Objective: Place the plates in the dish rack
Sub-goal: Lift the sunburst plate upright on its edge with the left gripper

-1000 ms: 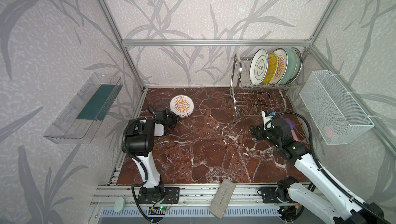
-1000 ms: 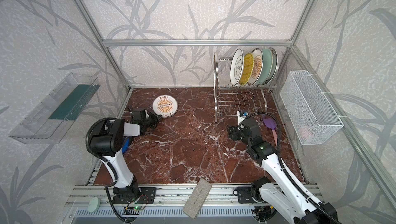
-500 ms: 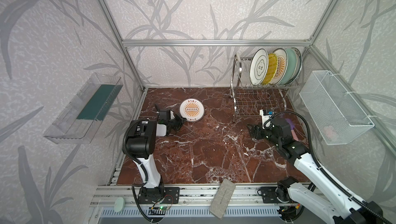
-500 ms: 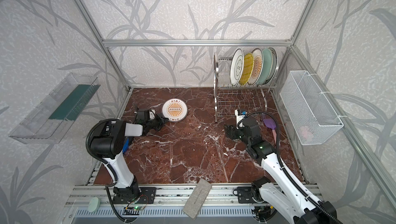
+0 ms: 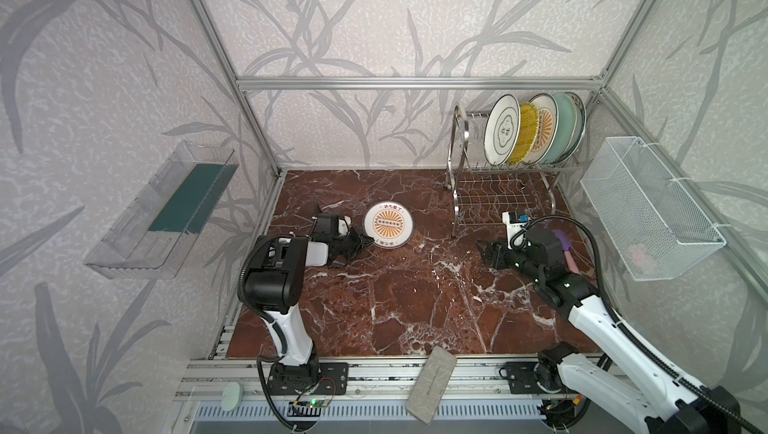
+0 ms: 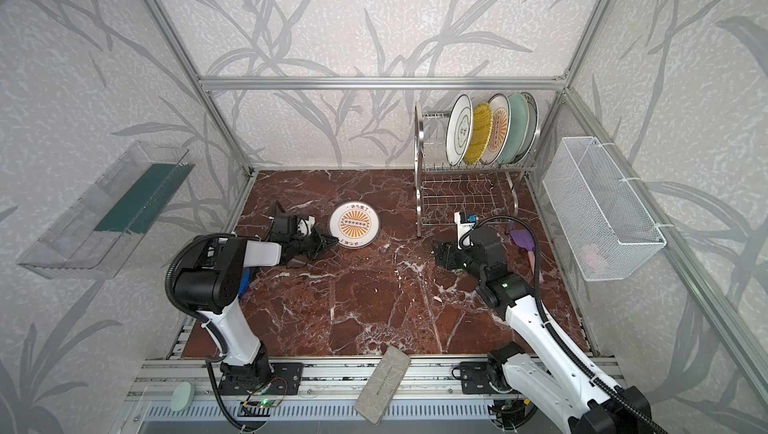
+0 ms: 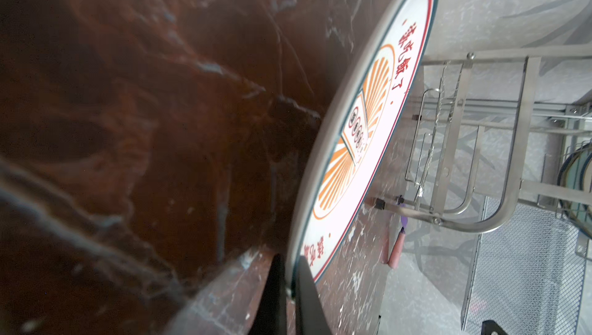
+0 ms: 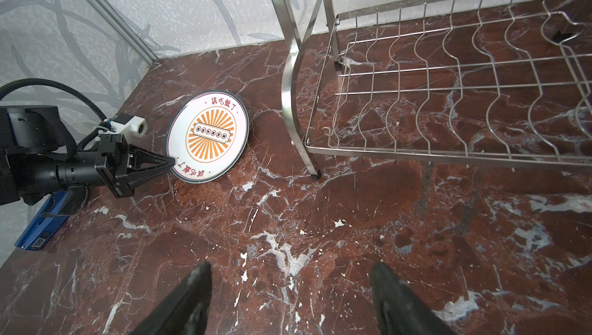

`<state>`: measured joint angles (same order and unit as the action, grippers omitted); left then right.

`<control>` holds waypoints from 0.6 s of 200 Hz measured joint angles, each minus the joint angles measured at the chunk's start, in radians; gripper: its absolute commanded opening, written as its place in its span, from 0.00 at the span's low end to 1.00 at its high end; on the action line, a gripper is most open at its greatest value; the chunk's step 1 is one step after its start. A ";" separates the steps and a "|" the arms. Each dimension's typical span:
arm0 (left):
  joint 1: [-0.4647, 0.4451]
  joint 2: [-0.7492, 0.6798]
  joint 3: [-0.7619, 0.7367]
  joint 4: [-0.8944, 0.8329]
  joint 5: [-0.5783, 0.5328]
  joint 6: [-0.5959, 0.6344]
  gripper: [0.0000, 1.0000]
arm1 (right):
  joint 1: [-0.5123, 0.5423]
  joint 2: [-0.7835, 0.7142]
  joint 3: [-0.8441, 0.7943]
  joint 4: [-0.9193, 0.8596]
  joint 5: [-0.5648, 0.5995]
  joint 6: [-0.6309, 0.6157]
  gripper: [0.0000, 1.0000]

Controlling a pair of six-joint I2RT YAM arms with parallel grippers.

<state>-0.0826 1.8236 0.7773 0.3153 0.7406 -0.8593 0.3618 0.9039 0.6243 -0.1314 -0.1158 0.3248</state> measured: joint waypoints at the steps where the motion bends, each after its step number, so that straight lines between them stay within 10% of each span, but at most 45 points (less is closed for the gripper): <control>1: -0.001 -0.001 0.000 -0.002 0.000 0.002 0.00 | 0.000 0.000 0.000 0.000 0.000 0.000 0.77; 120: -0.058 -0.005 0.058 -0.225 0.100 0.179 0.00 | 0.000 0.005 0.000 0.008 0.001 0.023 0.76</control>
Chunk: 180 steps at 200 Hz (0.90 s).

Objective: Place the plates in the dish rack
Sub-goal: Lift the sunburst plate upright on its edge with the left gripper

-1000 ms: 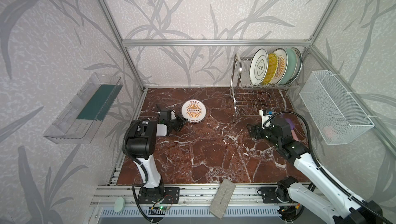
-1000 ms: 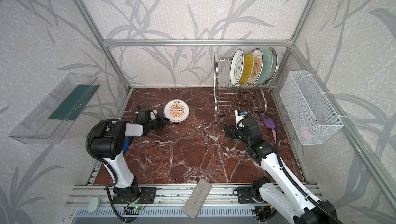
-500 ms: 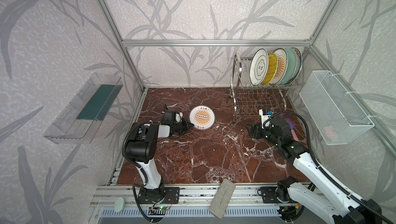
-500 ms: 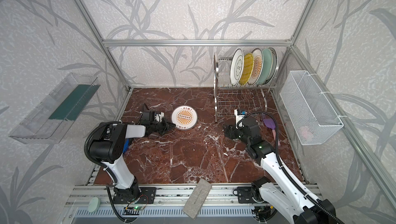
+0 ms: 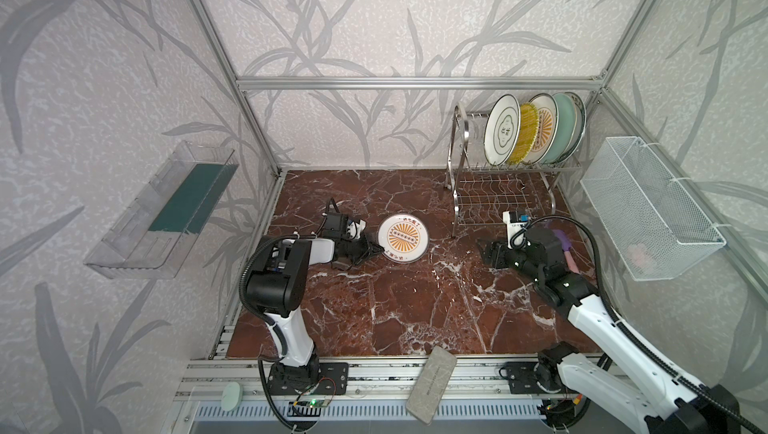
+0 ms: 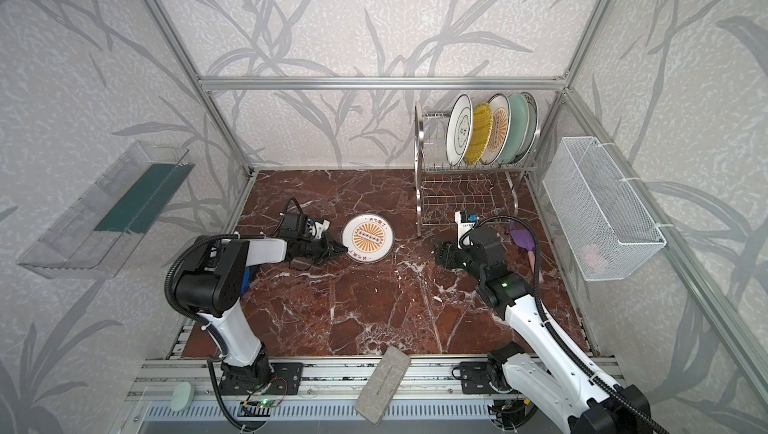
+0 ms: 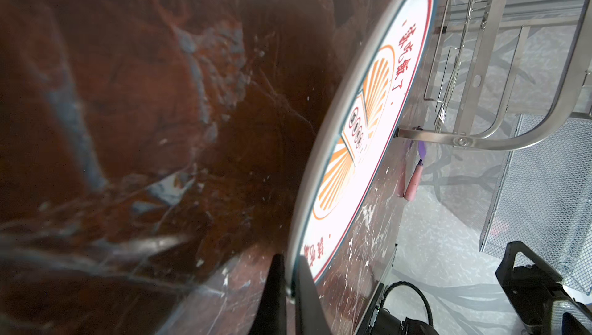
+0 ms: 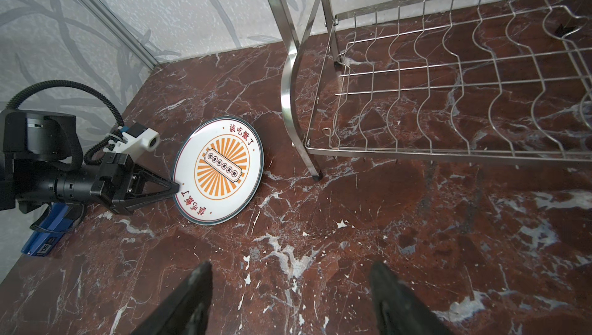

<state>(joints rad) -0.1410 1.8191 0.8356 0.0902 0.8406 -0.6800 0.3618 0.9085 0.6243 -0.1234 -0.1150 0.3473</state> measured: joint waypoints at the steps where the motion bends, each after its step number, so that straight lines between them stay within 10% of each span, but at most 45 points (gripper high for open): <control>1: 0.000 0.000 0.000 -0.001 0.000 0.000 0.00 | 0.000 0.000 0.000 0.000 0.000 0.000 0.76; 180: -0.002 0.011 0.029 -0.040 -0.040 0.006 0.25 | 0.000 0.000 0.000 0.000 0.001 0.000 0.76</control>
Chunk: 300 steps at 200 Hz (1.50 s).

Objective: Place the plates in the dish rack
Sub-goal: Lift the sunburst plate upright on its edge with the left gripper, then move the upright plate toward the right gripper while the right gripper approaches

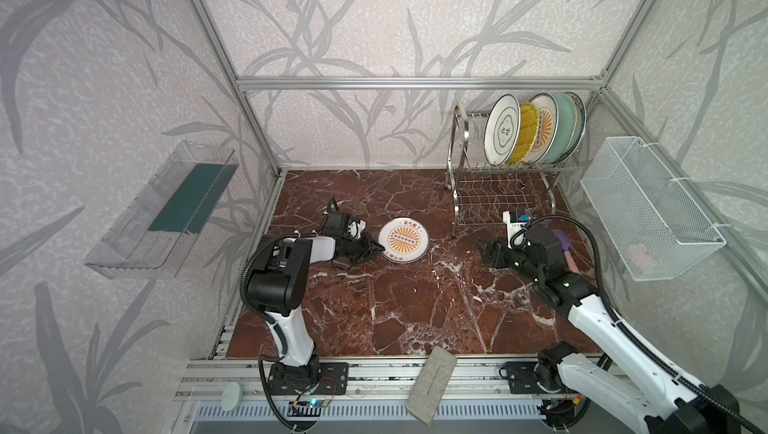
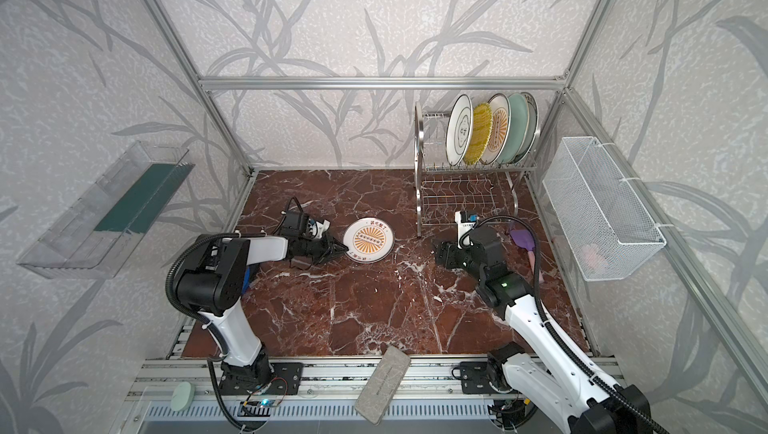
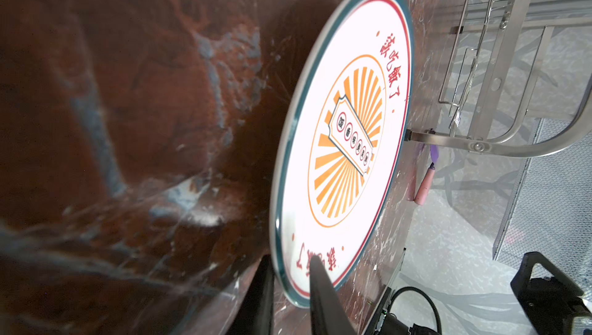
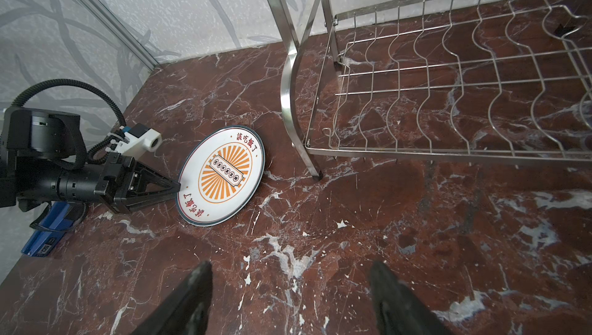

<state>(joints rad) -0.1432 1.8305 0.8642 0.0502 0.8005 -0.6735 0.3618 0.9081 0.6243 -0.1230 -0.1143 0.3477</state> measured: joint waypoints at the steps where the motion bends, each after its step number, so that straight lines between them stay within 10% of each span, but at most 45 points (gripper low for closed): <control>1: 0.000 0.000 0.000 0.000 0.000 0.001 0.25 | 0.000 0.000 0.000 0.000 0.000 0.000 0.76; 215: -0.021 0.054 -0.007 0.199 -0.073 -0.114 0.00 | 0.006 0.033 -0.039 0.081 -0.034 0.049 0.75; 300: -0.021 -0.093 0.008 0.025 -0.074 -0.075 0.00 | 0.006 0.019 -0.038 0.073 -0.022 0.036 0.76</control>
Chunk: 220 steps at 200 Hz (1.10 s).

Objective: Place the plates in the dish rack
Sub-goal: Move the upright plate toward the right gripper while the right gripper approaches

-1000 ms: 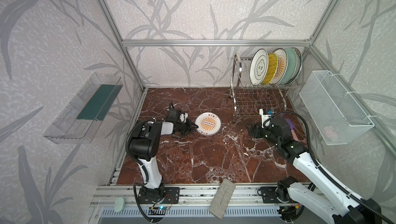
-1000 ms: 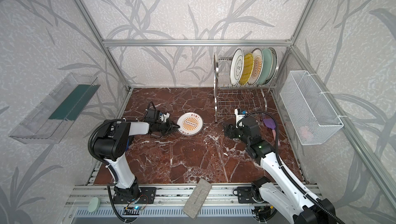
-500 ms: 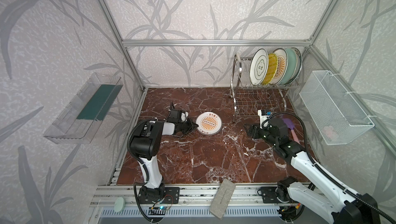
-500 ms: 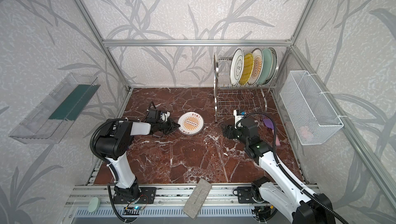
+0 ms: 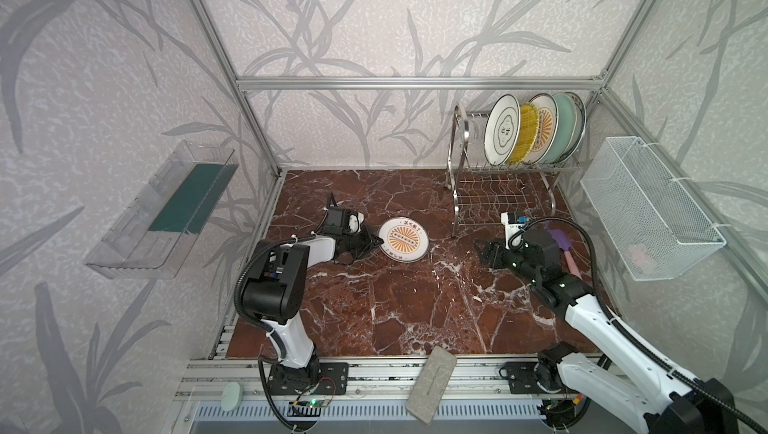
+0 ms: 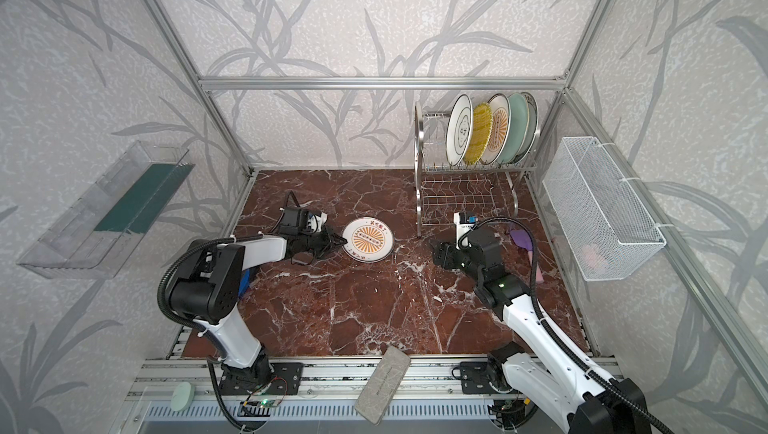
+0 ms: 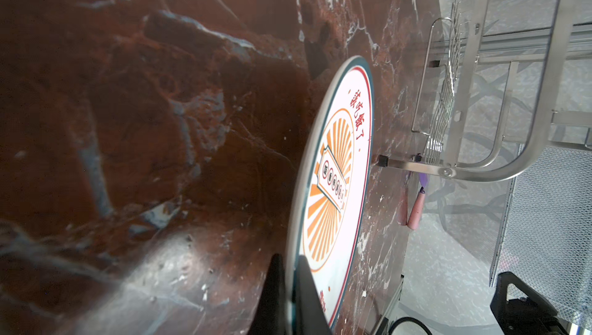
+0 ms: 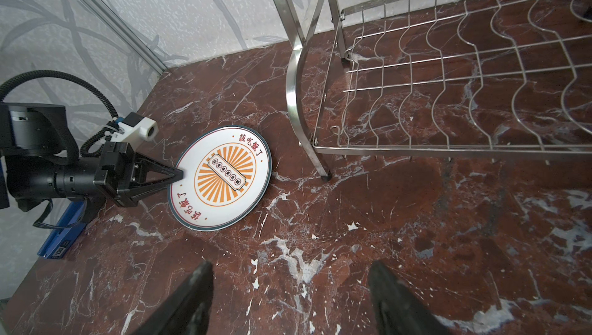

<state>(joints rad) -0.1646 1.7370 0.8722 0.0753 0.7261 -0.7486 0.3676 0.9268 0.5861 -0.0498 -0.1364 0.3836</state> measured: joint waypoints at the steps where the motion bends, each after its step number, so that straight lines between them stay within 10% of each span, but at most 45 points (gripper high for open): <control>1: 0.000 -0.002 0.001 -0.002 0.000 0.001 0.00 | 0.000 0.000 0.000 0.000 0.000 0.000 0.76; 220: -0.039 -0.281 0.052 -0.187 0.200 0.126 0.00 | 0.040 0.200 0.074 0.148 -0.265 0.175 0.76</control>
<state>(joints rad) -0.2035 1.4563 0.9245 -0.1120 0.9257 -0.6224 0.4080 1.1263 0.6598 0.0986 -0.4015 0.5583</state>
